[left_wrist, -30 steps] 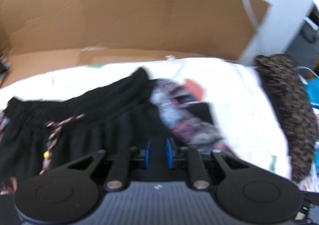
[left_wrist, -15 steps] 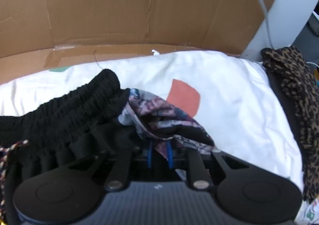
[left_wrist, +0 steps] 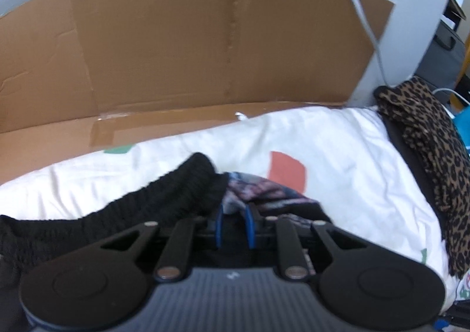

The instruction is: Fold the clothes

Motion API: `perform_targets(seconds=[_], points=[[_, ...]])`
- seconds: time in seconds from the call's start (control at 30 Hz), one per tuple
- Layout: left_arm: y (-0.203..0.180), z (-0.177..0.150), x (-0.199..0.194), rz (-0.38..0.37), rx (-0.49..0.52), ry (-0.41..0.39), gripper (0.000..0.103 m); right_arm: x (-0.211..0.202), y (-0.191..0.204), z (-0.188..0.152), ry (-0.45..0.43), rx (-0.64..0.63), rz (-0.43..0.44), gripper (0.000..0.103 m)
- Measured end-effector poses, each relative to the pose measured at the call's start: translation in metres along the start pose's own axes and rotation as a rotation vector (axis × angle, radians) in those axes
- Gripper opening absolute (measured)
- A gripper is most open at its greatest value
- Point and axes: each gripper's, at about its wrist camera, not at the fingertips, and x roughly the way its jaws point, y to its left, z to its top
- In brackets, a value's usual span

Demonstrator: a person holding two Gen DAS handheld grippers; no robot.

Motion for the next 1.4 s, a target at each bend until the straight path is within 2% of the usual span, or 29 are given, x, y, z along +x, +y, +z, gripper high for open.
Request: perform_targets(seconds=[0.23,0.33,0.47,0.57,0.63,0.73,0.83,1.0,1.13,1.27,1.4], points=[[0.008,0.009,0.035,0.035,-0.064,0.004,0.019,-0.002,-0.002,-0.004,0.009,-0.014,0.0,0.037],[0.005,0.01,0.049,0.039,-0.06,0.005,0.021,-0.005,-0.002,-0.009,0.014,-0.027,0.0,0.037],[0.004,0.007,0.05,0.04,-0.044,-0.006,0.021,-0.008,-0.001,-0.014,0.015,-0.047,-0.005,0.037],[0.01,0.013,0.036,0.012,-0.025,0.018,0.021,-0.012,-0.003,-0.013,0.011,-0.015,0.0,0.037],[0.021,0.017,0.014,0.005,0.013,0.001,0.023,-0.016,-0.003,-0.011,-0.006,0.003,0.012,0.037],[0.048,0.022,-0.018,0.023,0.039,-0.001,0.025,-0.022,0.002,-0.008,-0.033,-0.027,0.007,0.037],[0.083,0.023,-0.048,0.06,0.02,0.003,0.025,-0.024,0.004,-0.006,-0.04,-0.016,0.017,0.037],[0.126,0.01,-0.076,0.131,0.005,0.026,0.025,-0.021,0.006,-0.003,-0.04,-0.004,0.028,0.037],[0.14,-0.007,-0.081,0.131,-0.028,0.034,0.025,-0.019,0.009,-0.003,-0.035,-0.011,0.036,0.037],[0.142,-0.029,-0.062,0.117,-0.027,0.103,0.025,-0.015,0.01,-0.004,-0.023,-0.018,0.021,0.037],[0.15,-0.048,-0.03,0.155,-0.055,0.165,0.023,-0.009,0.005,-0.01,0.019,-0.024,-0.008,0.037]])
